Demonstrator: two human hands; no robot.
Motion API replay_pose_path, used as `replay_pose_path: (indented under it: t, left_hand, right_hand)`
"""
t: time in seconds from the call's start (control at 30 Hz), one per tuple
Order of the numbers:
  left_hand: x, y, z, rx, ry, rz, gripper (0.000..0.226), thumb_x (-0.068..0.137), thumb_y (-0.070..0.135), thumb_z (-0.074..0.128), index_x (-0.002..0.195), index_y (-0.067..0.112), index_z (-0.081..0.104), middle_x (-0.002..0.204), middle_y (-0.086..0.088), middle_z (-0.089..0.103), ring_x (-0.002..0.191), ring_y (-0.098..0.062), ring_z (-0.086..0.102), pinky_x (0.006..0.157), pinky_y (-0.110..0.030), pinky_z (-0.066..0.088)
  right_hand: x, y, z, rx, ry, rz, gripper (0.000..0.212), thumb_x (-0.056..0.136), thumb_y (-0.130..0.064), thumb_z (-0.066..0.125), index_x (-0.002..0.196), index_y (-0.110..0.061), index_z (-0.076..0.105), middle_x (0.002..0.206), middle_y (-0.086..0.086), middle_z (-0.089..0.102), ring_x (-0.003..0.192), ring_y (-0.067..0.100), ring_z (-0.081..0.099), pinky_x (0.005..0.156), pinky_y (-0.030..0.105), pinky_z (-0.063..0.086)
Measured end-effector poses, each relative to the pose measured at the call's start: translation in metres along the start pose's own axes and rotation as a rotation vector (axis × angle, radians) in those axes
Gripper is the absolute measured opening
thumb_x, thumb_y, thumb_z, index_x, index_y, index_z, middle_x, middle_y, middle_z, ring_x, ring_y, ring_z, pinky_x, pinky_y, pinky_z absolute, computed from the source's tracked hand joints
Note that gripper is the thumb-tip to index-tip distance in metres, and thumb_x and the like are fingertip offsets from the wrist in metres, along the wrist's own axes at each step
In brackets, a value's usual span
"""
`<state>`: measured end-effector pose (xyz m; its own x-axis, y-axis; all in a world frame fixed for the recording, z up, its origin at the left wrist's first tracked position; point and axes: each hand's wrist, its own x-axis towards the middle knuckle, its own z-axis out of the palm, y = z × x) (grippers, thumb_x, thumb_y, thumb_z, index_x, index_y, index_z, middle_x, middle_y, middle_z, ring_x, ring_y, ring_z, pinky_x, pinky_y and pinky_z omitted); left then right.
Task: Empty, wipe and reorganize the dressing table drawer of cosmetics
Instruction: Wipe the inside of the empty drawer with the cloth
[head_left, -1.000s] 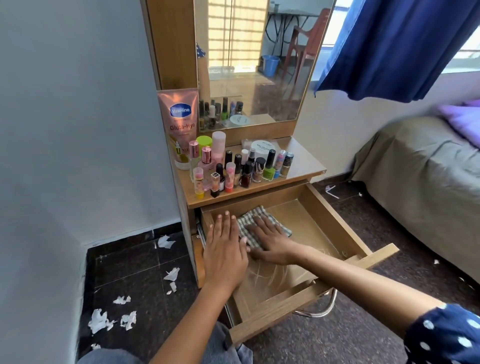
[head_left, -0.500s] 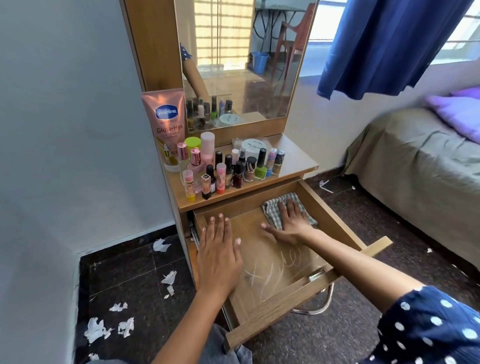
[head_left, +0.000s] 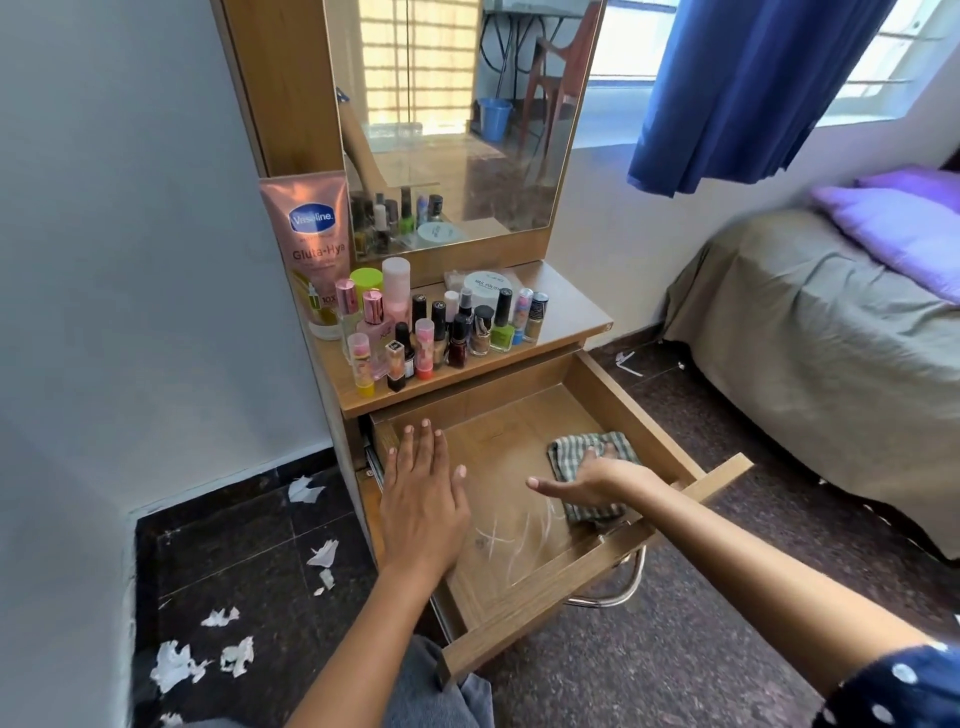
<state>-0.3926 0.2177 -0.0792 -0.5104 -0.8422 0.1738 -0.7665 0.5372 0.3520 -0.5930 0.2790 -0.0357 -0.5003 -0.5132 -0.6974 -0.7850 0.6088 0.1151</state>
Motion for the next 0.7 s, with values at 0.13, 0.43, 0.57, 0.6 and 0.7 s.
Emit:
replay_pose_path:
  t: [0.13,0.43,0.57,0.6,0.7]
  left_hand:
    - [0.002,-0.002,-0.005,-0.024,-0.050,0.015,0.059,0.099,0.045,0.009,0.149,0.013,0.010,0.157,-0.002,-0.004,0.142,-0.012,-0.012,0.117,-0.033,-0.009]
    - [-0.016,-0.026,-0.032,0.042,-0.326,0.155,0.063,0.100,0.047,0.012,0.144,0.019,-0.024,0.148,0.003,-0.036,0.137,-0.009,-0.030,0.113,-0.029,-0.017]
    - [-0.024,-0.032,-0.040,0.090,-0.431,0.183,0.077,0.085,0.061,-0.002,0.144,0.018,-0.025,0.146,0.004,-0.039,0.137,-0.008,-0.030,0.114,-0.031,-0.015]
    - [-0.025,-0.033,-0.041,0.102,-0.444,0.189,0.077,0.085,0.061,-0.001,0.144,0.018,-0.024,0.147,0.004,-0.038,0.137,-0.008,-0.030,0.114,-0.031,-0.014]
    - [-0.026,-0.032,-0.043,0.118,-0.466,0.181,0.067,0.099,0.049,0.012,0.145,0.017,-0.024,0.147,0.002,-0.038,0.137,-0.009,-0.029,0.115,-0.034,-0.013]
  right_hand:
    - [0.008,-0.013,0.005,0.046,0.034,-0.044,0.100,0.087,-0.077,0.018,0.151,-0.005,-0.009,0.157,0.020,-0.020,0.146,0.041,-0.010,0.119,0.053,-0.002]
    - [-0.003,-0.045,0.015,0.019,-0.057,-0.638,0.049,0.105,-0.035,0.025,0.153,-0.026,0.017,0.161,-0.006,-0.006,0.146,0.018,-0.017,0.114,0.040,-0.014]
    - [-0.006,-0.011,0.011,-0.016,-0.115,-0.715,0.061,0.093,-0.066,0.023,0.149,-0.043,0.023,0.160,-0.016,0.001,0.149,0.014,0.000,0.121,0.047,0.002]
    - [-0.006,-0.001,0.008,-0.006,-0.081,-0.681,0.066,0.090,-0.070,0.022,0.149,-0.042,0.022,0.161,-0.015,0.003,0.149,0.015,0.004,0.121,0.046,0.005]
    - [-0.004,0.014,-0.001,0.044,0.033,-0.566,0.063,0.097,-0.061,0.019,0.153,-0.031,0.017,0.160,-0.012,0.003,0.149,0.017,0.005,0.121,0.039,0.004]
